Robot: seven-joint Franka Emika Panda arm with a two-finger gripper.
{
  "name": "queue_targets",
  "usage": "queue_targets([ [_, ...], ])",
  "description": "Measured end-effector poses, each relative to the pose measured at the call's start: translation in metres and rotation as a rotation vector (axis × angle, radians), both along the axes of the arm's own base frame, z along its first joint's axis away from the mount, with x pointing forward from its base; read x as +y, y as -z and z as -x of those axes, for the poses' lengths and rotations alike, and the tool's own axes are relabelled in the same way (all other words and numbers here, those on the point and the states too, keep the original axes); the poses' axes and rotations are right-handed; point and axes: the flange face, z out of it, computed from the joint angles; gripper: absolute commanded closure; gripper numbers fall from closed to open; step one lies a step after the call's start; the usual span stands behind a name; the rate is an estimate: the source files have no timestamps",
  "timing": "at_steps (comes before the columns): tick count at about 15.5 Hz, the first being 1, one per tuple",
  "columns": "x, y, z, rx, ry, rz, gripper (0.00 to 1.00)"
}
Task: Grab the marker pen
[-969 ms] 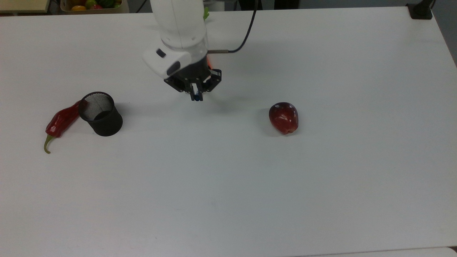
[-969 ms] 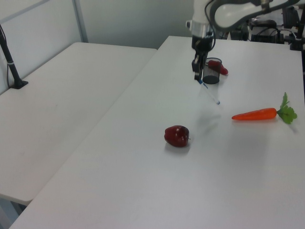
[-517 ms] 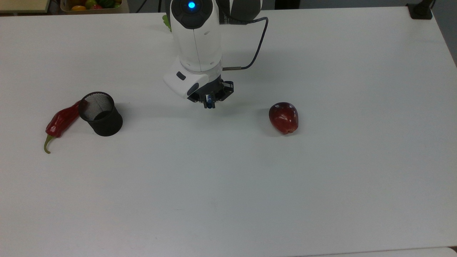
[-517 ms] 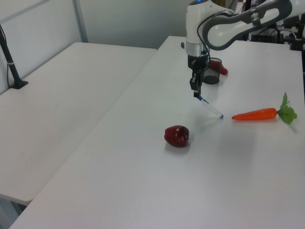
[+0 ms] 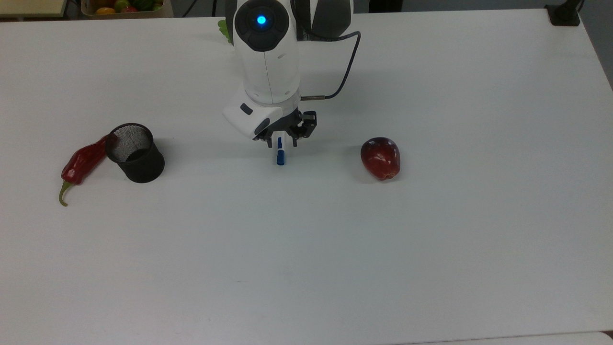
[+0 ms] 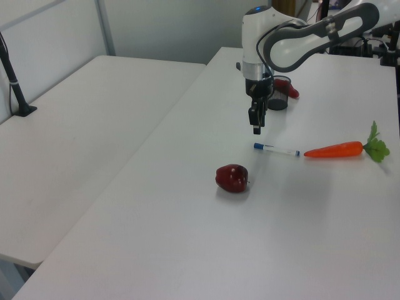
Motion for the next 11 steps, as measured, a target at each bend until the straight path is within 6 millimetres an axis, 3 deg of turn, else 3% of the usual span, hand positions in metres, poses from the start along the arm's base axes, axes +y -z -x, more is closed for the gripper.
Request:
queue_targets([
  [2,-0.001,-0.001,0.000,-0.003,-0.004,0.008,0.00],
  [6,0.000,-0.014,-0.002,-0.027,-0.032,0.054,0.00],
  [8,0.005,-0.036,0.004,-0.020,-0.059,0.095,0.00],
  [11,0.007,-0.096,0.022,-0.034,-0.040,0.112,0.00],
])
